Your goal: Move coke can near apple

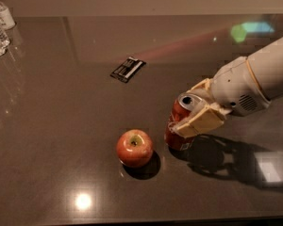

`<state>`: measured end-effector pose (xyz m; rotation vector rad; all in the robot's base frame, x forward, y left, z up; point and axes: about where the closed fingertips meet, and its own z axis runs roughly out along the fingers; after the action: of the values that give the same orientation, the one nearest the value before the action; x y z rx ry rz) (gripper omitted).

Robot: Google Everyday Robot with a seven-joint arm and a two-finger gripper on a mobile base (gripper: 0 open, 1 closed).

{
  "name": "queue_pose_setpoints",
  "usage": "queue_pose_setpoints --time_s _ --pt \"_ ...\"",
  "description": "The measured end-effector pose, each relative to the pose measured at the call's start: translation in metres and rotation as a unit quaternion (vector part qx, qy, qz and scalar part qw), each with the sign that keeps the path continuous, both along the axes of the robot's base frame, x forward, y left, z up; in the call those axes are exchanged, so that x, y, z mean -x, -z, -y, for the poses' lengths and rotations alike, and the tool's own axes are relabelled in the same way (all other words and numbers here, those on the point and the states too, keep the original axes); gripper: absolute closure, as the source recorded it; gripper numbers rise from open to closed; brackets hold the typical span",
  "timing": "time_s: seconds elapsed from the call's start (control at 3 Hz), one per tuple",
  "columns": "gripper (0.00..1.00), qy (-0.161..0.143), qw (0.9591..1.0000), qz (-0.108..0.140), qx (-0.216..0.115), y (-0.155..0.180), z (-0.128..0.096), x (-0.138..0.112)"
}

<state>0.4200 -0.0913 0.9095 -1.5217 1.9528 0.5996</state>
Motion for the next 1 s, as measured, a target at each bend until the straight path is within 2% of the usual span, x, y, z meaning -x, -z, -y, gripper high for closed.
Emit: queue_pose_setpoints --time_s 0.33,0.67,1.0 --pt "1.0 -0.013 0.9999 -0.003 -0.001 0.0031 -0.0053 0.0067" --pt "0.85 -0.018 0.9998 -0.004 0.01 0.009 -0.0073 0.0099" --pt "0.62 -0.023 0.9994 -0.001 0.024 0.013 -0.0084 0.012"
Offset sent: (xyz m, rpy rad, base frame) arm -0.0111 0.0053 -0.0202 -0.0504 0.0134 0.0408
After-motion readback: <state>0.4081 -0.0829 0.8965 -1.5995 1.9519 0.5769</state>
